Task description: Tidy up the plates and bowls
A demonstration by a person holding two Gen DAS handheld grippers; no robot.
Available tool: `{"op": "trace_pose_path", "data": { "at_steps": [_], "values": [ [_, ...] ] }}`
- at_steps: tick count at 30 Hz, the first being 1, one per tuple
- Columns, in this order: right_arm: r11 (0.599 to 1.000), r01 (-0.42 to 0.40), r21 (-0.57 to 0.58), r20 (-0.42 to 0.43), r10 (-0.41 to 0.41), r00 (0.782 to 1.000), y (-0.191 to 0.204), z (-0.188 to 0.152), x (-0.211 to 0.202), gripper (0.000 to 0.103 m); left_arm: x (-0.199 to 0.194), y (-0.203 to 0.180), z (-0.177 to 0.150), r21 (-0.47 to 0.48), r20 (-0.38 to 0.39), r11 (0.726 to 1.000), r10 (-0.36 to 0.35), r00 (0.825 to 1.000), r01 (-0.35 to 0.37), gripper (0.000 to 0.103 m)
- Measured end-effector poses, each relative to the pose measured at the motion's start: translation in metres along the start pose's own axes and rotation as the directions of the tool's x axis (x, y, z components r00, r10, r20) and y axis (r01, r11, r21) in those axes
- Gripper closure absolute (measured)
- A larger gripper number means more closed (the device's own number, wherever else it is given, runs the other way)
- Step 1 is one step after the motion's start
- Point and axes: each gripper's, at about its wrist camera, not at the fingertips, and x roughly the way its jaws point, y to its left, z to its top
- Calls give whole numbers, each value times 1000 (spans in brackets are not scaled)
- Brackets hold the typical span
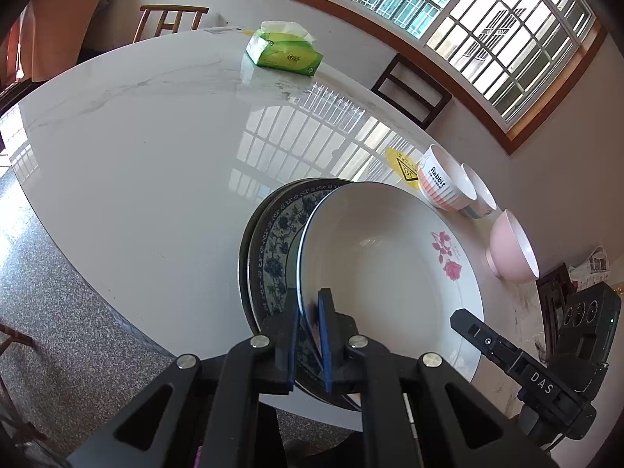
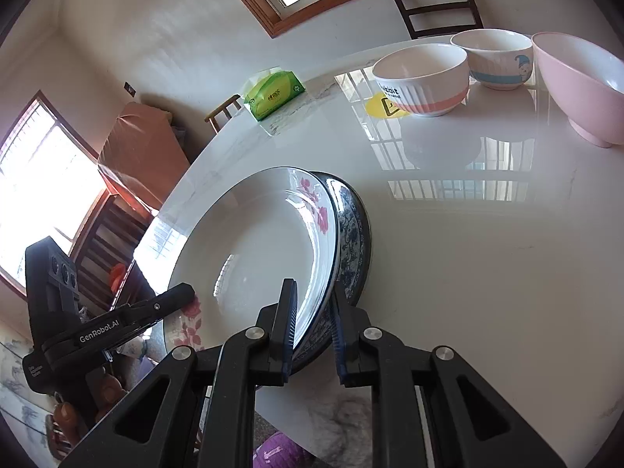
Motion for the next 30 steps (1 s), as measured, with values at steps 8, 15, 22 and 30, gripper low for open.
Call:
{"op": "trace_pose_path", "data": {
  "at_steps": [8, 15, 22, 30],
  "values": [
    [1000, 12, -5, -17, -12, 1000, 4, 0, 11, 87, 7, 6, 1, -9, -10, 1000, 6, 1000, -7, 94],
    [999, 29, -15, -24, -30, 999, 5, 1, 16, 87, 10, 7, 2, -9, -16, 1000, 5, 1000, -5, 94],
    [999, 46, -28, -17, -47, 999, 7, 1, 19, 87, 12, 8, 2, -1, -18, 1000, 13, 1000, -13, 93],
    [993, 92, -75, 9, -92, 996, 16, 1, 22, 83, 11, 7, 4, 17, 4, 999, 33, 999, -33, 92]
  ]
}}
